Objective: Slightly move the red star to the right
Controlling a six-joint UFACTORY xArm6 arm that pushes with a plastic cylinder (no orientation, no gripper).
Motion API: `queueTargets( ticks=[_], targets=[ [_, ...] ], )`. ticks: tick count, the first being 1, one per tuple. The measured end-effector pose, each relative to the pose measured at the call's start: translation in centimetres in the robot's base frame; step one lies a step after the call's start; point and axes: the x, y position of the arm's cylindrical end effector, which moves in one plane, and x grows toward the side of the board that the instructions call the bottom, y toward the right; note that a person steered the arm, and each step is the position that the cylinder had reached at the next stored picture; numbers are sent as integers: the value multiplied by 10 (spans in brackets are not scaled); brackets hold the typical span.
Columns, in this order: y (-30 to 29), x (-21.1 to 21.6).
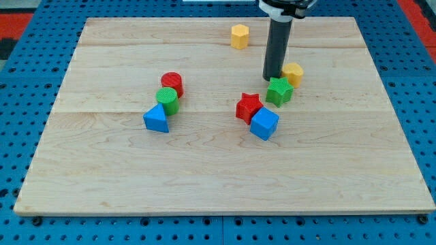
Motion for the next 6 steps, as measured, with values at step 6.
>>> queueTargets(
  ticks=[6],
  targets=[
    [-113,88]
  ],
)
